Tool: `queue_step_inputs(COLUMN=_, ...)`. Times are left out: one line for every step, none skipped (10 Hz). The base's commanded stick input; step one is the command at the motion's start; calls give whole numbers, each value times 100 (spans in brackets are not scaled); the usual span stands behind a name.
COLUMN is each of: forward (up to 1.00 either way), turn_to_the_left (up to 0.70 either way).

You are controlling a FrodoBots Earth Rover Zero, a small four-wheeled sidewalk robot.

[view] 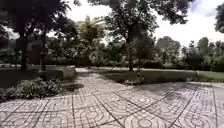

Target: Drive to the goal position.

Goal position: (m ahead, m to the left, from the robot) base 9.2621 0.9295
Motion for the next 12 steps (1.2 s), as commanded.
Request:
queue_step_inputs(forward=100, turn_to_the_left=0)
queue_step_inputs(forward=100, turn_to_the_left=0)
queue_step_inputs(forward=100, turn_to_the_left=0)
queue_step_inputs(forward=100, turn_to_the_left=0)
queue_step_inputs(forward=100, turn_to_the_left=24)
queue_step_inputs(forward=100, turn_to_the_left=27)
queue_step_inputs(forward=100, turn_to_the_left=10)
queue_step_inputs(forward=100, turn_to_the_left=0)
queue_step_inputs(forward=100, turn_to_the_left=0)
queue_step_inputs(forward=100, turn_to_the_left=0)
queue_step_inputs(forward=100, turn_to_the_left=11)
queue_step_inputs(forward=100, turn_to_the_left=24)
